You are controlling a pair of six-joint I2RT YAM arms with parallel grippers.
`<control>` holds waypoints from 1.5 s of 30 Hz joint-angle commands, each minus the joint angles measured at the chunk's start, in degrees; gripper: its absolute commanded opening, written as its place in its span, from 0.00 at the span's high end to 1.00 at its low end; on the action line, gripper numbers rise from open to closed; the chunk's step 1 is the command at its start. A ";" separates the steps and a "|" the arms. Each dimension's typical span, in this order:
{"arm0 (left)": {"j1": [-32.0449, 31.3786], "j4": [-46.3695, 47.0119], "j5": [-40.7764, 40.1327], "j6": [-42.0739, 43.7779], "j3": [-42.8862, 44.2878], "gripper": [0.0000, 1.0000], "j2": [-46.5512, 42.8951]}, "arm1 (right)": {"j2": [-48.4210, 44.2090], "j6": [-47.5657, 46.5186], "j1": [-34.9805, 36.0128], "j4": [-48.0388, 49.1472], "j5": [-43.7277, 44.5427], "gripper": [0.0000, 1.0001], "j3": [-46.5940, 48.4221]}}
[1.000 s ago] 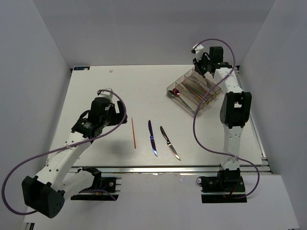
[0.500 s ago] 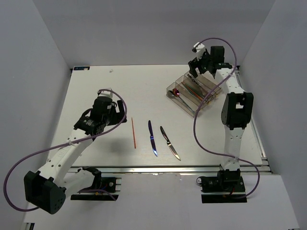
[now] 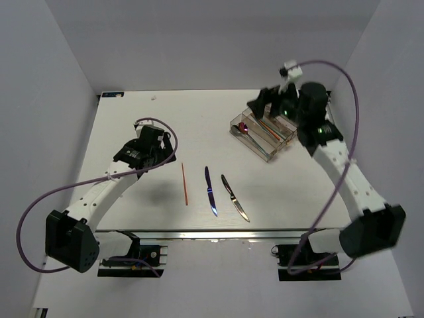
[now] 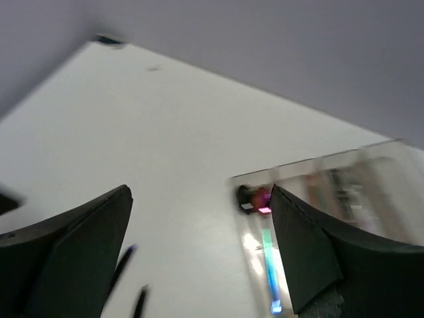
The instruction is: Sort the eating utensils into containers
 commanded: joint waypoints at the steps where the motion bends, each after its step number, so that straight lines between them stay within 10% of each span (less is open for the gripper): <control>1: -0.07 -2.82 -5.40 -1.45 3.60 0.02 -3.14 | -8.51 14.83 -1.52 18.89 -23.05 0.11 -22.39; 11: -0.07 -0.90 -6.20 5.15 -3.05 0.02 -7.19 | -2.83 13.10 21.05 -19.00 16.99 0.11 -22.26; 34: -0.07 1.74 -4.44 6.91 -7.29 0.02 -9.65 | 23.27 14.78 32.31 -22.00 17.17 0.56 -16.55; 45: -0.07 1.92 -4.00 7.08 -7.38 0.02 -10.53 | 26.53 13.73 32.67 -21.73 13.04 0.95 -18.13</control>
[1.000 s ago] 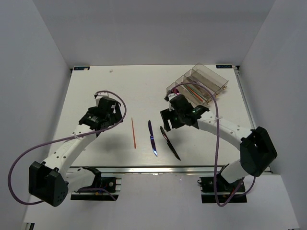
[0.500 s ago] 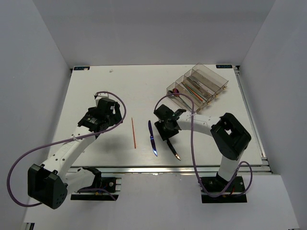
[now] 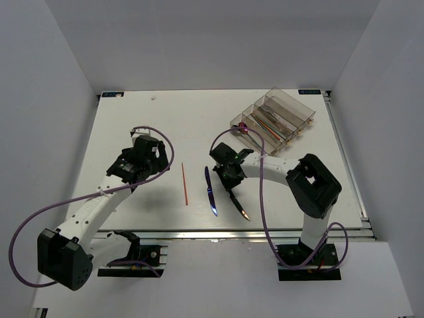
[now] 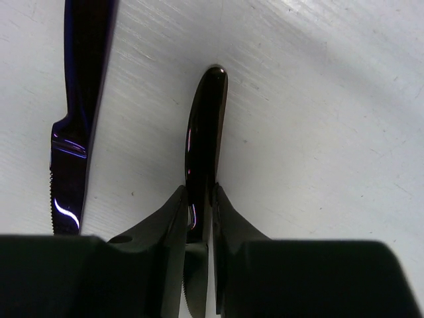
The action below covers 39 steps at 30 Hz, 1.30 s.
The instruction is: Sort the eating utensils into containers
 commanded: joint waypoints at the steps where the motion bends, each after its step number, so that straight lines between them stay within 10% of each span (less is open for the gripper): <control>1: -0.07 1.20 0.33 0.50 -0.40 0.02 -1.87 | 4.20 0.16 0.58 -1.90 -2.24 0.98 -0.95; 21: -0.07 1.73 1.82 0.68 -0.67 0.02 -2.84 | -13.30 -17.31 -16.00 3.47 -1.55 1.00 8.26; 39: -0.07 3.48 7.62 1.91 -1.37 0.02 -1.35 | 22.56 -58.99 -39.93 14.01 -3.81 1.00 57.23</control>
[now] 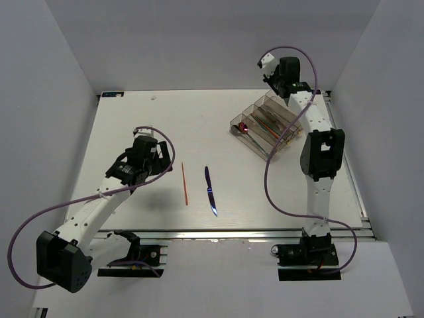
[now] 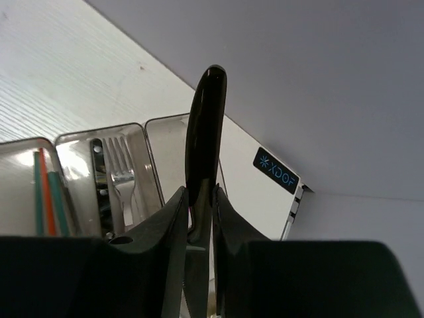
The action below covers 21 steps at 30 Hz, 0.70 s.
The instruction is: Sort the eating utensils into containers
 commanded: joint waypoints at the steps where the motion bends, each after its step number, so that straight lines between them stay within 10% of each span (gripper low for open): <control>1: -0.07 1.36 2.92 0.73 -0.48 0.02 0.53 | 3.09 -7.72 -1.99 4.50 -3.90 1.00 4.65; 21: -0.07 1.36 3.63 1.08 -0.39 0.02 3.52 | 7.57 -5.79 -7.27 13.65 -12.09 1.00 -0.28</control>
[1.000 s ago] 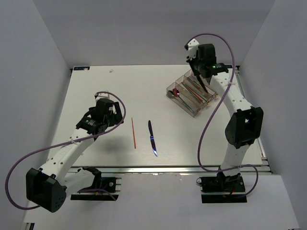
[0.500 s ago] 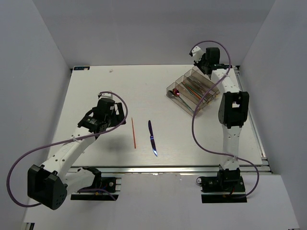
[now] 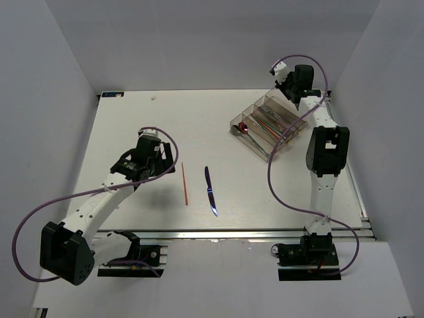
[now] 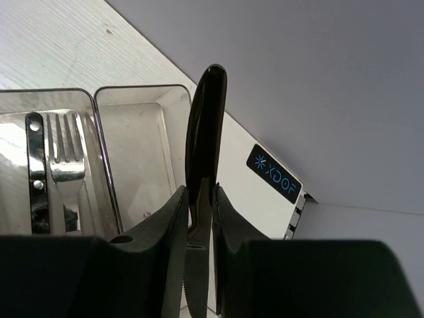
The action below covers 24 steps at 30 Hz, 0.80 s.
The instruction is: Sort the eating utensils into containers
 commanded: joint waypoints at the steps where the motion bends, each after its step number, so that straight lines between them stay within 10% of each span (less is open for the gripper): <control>1: -0.07 0.51 0.17 0.58 -0.26 0.02 -0.17 | 0.32 1.25 0.34 4.92 -2.38 1.00 1.91; 5: -0.07 0.42 0.00 0.58 -0.26 0.02 -0.43 | 0.41 1.86 0.43 5.10 -1.60 0.98 1.21; 12: -0.07 0.42 -0.26 0.58 -0.34 0.02 -0.79 | -1.70 3.44 0.60 6.33 0.60 0.50 -1.08; 24: -0.07 -0.80 -5.09 -0.74 0.27 0.02 -2.72 | -13.46 24.14 7.35 -1.29 2.00 0.11 -2.31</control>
